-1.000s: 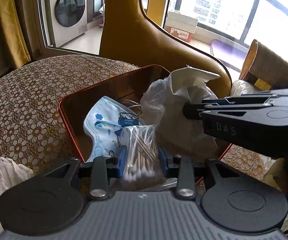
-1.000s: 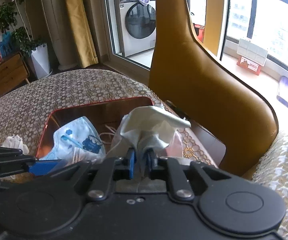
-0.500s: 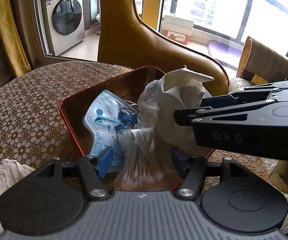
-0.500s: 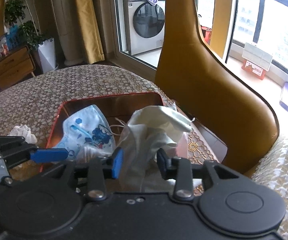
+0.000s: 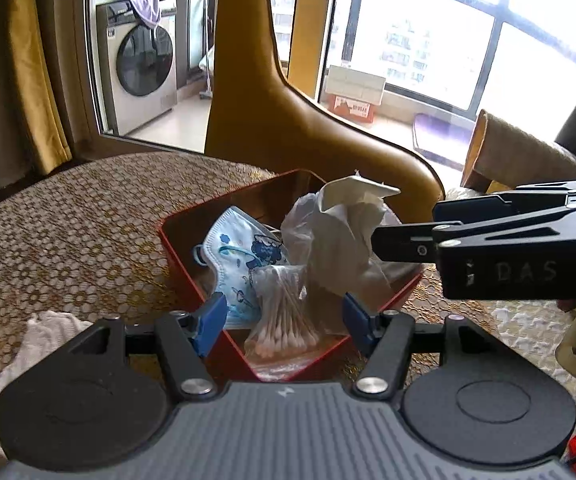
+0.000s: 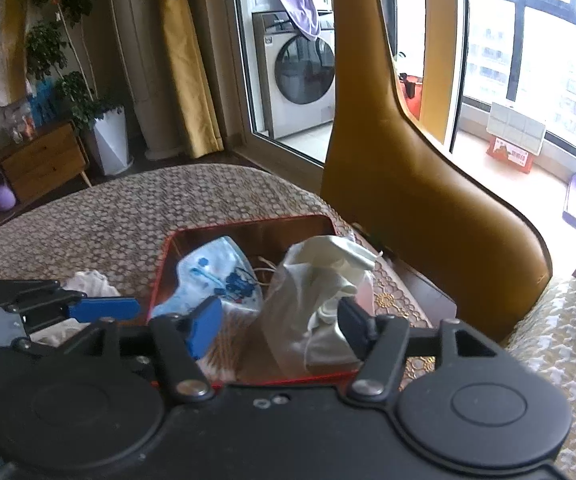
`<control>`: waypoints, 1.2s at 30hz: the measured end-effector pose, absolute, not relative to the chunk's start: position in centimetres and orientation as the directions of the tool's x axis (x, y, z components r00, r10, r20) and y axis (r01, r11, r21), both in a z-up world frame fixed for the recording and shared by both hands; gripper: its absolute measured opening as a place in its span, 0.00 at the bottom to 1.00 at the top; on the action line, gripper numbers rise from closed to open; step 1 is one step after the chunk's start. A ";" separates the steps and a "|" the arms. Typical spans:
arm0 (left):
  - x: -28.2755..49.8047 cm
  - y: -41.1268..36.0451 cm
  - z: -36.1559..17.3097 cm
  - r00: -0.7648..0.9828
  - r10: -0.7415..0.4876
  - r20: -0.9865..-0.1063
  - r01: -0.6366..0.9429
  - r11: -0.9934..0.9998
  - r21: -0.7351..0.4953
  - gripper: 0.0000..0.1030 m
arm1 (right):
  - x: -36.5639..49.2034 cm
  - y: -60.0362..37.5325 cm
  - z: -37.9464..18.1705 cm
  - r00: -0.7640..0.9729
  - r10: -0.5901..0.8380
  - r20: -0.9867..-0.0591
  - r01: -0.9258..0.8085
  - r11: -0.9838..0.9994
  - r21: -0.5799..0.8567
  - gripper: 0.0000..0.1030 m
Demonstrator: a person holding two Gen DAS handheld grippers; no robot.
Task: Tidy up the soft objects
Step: 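Move both tools back toward the items left on the table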
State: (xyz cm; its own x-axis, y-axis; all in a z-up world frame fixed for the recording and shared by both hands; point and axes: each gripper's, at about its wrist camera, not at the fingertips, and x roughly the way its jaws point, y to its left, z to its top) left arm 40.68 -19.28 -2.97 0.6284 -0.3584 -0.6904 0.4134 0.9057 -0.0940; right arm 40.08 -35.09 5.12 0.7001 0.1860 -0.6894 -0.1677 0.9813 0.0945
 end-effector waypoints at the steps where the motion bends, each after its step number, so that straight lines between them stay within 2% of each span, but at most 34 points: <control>1: 40.3 -19.1 -2.7 0.632 -0.357 -0.688 0.412 0.907 -0.091 0.61 | 39.7 -35.0 5.5 0.703 0.189 -0.686 -0.169 0.981 0.098 0.62; 4: 39.1 -18.0 -1.7 0.639 -0.366 -0.677 0.406 0.907 -0.107 0.61 | 38.6 -34.7 6.3 0.709 0.206 -0.674 -0.175 0.978 0.114 0.69; 15: 34.1 -13.6 1.0 0.672 -0.368 -0.642 0.379 0.916 -0.129 0.62 | 33.4 -32.1 9.2 0.719 0.299 -0.628 -0.236 0.954 0.184 0.81; 16: 33.6 -13.2 1.2 0.675 -0.370 -0.639 0.378 0.917 -0.132 0.64 | 32.9 -31.7 9.4 0.717 0.311 -0.623 -0.247 0.950 0.189 0.82; 18: 32.5 -12.2 1.6 0.686 -0.372 -0.625 0.369 0.918 -0.141 0.77 | 31.9 -31.1 9.9 0.719 0.324 -0.615 -0.263 0.946 0.191 0.84; 22: 30.6 -10.4 2.3 0.707 -0.367 -0.605 0.352 0.924 -0.150 0.79 | 30.0 -29.7 10.5 0.726 0.341 -0.596 -0.284 0.939 0.192 0.90; 31: 26.6 -6.2 3.2 0.737 -0.353 -0.576 0.314 0.934 -0.170 0.84 | 26.8 -26.7 11.4 0.720 0.399 -0.568 -0.327 0.917 0.229 0.93; 34: 25.4 -4.8 3.3 0.741 -0.357 -0.569 0.307 0.933 -0.185 0.87 | 26.0 -25.7 11.6 0.710 0.426 -0.560 -0.348 0.904 0.246 0.93; 36: 24.4 -3.8 3.4 0.747 -0.353 -0.564 0.304 0.935 -0.183 0.95 | 25.5 -25.0 11.6 0.705 0.441 -0.556 -0.361 0.897 0.254 0.94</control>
